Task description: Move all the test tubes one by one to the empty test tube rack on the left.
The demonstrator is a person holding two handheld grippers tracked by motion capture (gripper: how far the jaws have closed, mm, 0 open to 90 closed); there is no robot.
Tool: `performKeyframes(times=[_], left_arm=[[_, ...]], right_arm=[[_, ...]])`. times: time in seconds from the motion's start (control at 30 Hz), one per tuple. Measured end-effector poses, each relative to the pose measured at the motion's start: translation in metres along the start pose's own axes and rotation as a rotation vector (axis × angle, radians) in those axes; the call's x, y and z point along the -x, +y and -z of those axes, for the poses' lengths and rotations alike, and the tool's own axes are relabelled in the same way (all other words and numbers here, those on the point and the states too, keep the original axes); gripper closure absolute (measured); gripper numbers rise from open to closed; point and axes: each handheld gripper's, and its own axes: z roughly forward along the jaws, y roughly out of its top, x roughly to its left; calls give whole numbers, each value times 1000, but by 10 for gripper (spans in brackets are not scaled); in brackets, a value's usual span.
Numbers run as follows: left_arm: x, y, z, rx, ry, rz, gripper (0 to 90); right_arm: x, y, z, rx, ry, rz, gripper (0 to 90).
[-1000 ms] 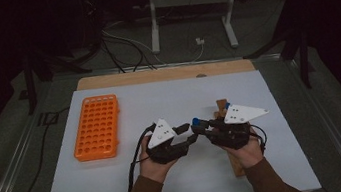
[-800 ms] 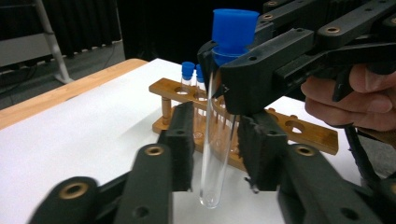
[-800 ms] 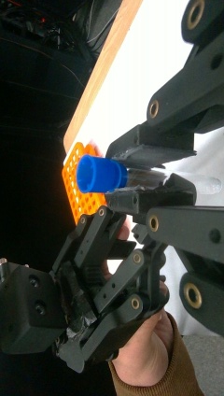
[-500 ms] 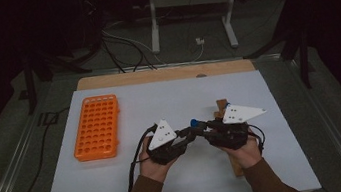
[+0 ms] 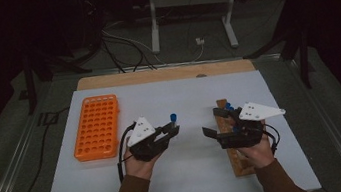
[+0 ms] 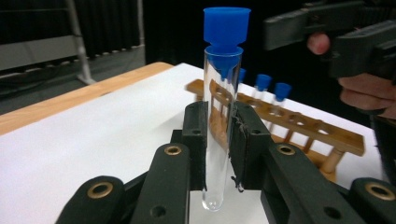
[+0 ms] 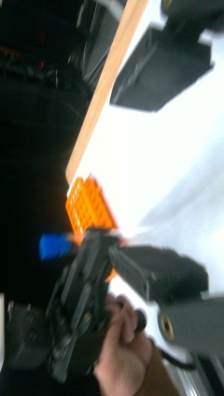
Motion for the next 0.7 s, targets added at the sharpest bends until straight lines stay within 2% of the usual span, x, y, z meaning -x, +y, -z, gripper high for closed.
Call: performKeyframes(times=[0.03, 0.1, 0.17, 0.33, 0.43, 0.7], left_arm=[[-3, -1, 4, 2, 12, 4, 785], [-10, -2, 13, 13, 37, 16, 785], [-16, -3, 21, 19, 61, 25, 785], [-31, -6, 43, 37, 120, 27, 786], [-39, -9, 57, 38, 168, 21, 786], [-61, -21, 91, 62, 269, 50, 786]], right_arm=[[4, -3, 5, -3, -38, -7, 146], [7, -5, 8, 2, -50, -10, 139], [11, -8, 15, 9, -74, -17, 94], [20, -18, 29, 1, -164, -13, 10], [24, -21, 33, 4, -180, -16, 0], [36, -37, 47, 13, -229, -62, 0]])
